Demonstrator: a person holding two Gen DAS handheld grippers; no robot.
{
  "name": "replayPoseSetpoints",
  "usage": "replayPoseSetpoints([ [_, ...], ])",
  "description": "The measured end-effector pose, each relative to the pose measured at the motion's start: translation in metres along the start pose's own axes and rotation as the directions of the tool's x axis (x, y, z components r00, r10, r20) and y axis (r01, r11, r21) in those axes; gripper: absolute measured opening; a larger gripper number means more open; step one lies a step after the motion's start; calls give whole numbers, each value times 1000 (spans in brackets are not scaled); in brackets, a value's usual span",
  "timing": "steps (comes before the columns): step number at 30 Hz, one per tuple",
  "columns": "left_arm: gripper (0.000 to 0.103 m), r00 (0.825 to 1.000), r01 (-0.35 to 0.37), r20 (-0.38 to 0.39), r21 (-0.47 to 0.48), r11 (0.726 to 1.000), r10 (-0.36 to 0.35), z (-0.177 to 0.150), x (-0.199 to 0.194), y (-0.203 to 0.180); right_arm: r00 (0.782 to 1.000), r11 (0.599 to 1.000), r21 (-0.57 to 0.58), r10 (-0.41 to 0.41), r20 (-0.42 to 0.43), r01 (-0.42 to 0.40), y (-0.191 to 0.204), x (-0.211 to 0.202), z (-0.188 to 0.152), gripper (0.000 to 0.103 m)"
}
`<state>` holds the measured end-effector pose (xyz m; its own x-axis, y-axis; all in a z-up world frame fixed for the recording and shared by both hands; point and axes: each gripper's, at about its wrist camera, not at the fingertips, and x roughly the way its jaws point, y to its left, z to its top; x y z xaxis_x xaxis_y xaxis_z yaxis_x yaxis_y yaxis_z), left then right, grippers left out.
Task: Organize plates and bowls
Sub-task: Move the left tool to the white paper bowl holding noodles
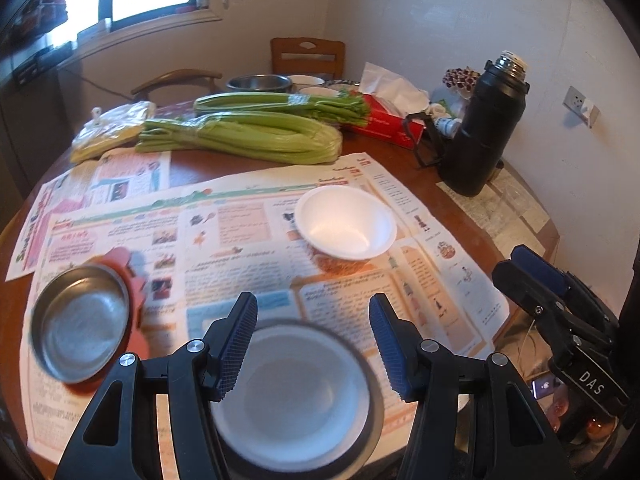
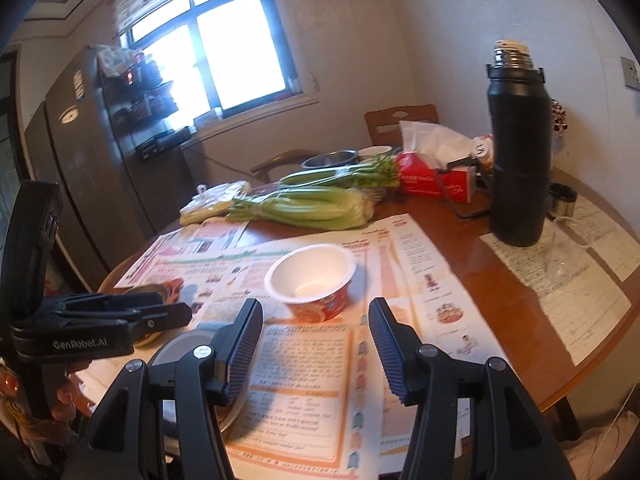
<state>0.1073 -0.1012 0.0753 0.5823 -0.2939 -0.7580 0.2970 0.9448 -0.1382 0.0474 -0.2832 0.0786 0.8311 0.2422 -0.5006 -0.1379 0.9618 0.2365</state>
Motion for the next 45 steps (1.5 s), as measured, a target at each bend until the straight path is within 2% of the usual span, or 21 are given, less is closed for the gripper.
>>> replayPoseSetpoints([
  [8,60,1000,29,-13,55,998,-28,11,16,-11,999,1000,6,-3,-32,3,-5,16,3,56],
  [13,60,1000,11,-18,52,999,-10,27,26,-2,999,1000,0,-18,-49,18,-2,28,5,56],
  [20,60,998,21,-65,47,999,-17,54,54,6,996,1000,5,-18,-82,19,-2,52,11,56],
  [27,60,995,-17,-101,72,997,24,74,80,8,996,999,23,-21,-89,24,-8,72,20,56],
  [31,60,992,17,-122,44,999,-12,85,94,13,995,999,17,-34,-99,36,-10,83,25,56],
  [37,60,982,14,-188,5,1000,-13,90,127,24,990,998,43,-34,-137,40,-17,103,29,56],
  [45,60,979,25,-203,-3,1000,-25,91,143,27,979,996,60,-50,-197,63,-24,133,27,56],
])
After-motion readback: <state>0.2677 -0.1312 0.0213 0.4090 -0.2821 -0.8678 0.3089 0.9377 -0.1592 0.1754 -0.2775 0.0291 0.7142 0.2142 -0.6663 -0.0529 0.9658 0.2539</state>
